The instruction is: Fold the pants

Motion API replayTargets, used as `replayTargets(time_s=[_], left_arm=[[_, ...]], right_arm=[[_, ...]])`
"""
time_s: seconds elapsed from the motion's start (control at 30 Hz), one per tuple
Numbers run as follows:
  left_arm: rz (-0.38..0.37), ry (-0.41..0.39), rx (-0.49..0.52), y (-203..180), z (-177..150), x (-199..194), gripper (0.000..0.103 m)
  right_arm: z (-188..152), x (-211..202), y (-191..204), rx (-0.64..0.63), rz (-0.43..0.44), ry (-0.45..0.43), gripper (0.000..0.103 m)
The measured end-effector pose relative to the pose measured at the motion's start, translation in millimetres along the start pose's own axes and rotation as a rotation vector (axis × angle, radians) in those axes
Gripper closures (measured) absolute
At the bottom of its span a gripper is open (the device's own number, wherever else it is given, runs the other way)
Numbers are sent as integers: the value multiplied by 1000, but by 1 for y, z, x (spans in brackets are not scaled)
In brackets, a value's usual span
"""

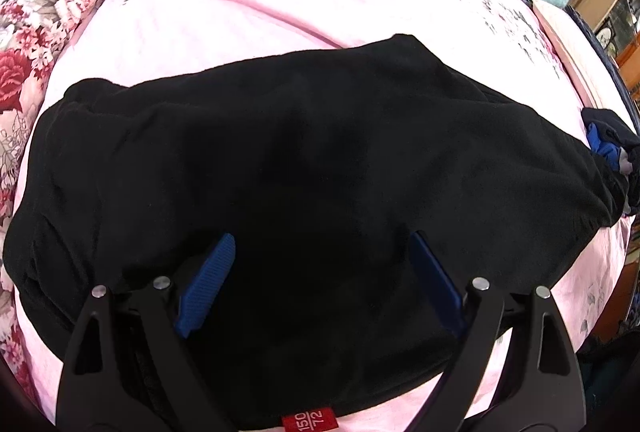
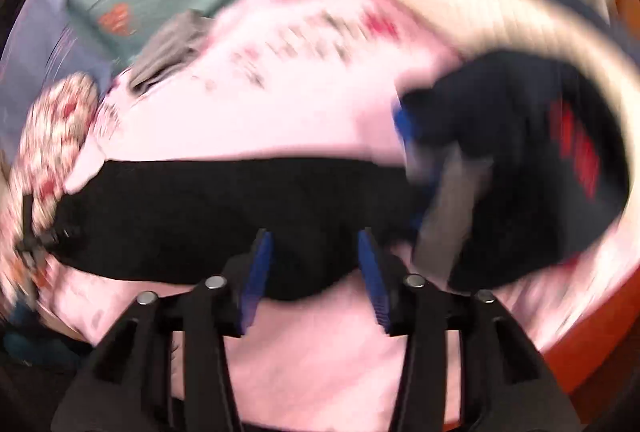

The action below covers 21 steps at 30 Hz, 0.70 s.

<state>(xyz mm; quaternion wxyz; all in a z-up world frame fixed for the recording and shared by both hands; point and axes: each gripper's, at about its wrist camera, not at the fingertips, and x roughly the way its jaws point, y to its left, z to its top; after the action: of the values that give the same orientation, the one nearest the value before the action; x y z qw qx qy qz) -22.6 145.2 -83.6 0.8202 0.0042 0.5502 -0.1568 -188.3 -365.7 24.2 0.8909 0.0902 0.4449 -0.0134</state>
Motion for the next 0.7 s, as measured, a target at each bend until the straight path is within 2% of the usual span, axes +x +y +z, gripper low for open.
replayTargets(time_s=[0.13, 0.2, 0.27, 0.37, 0.47, 0.5, 0.6, 0.7], left_arm=[[9, -3, -4, 0, -1, 0, 13], [14, -3, -12, 0, -1, 0, 13], [21, -4, -18, 0, -1, 0, 13], [33, -6, -25, -1, -1, 1, 13], [40, -5, -37, -2, 0, 1, 13], [42, -3, -43, -1, 1, 2, 13], [52, -9, -69, 1, 5, 1, 13], [56, -20, -93, 5, 9, 0, 13]], right_arm=[[33, 30, 16, -197, -51, 66, 55], [42, 65, 8, -249, -110, 152, 55], [43, 92, -4, -273, -114, 224, 55], [46, 117, -9, -336, -84, 293, 55], [48, 136, -12, -343, -13, 380, 56], [47, 138, -10, -353, -7, 398, 60], [48, 137, -9, -340, 44, 429, 96], [60, 120, -4, -369, 18, 356, 97]])
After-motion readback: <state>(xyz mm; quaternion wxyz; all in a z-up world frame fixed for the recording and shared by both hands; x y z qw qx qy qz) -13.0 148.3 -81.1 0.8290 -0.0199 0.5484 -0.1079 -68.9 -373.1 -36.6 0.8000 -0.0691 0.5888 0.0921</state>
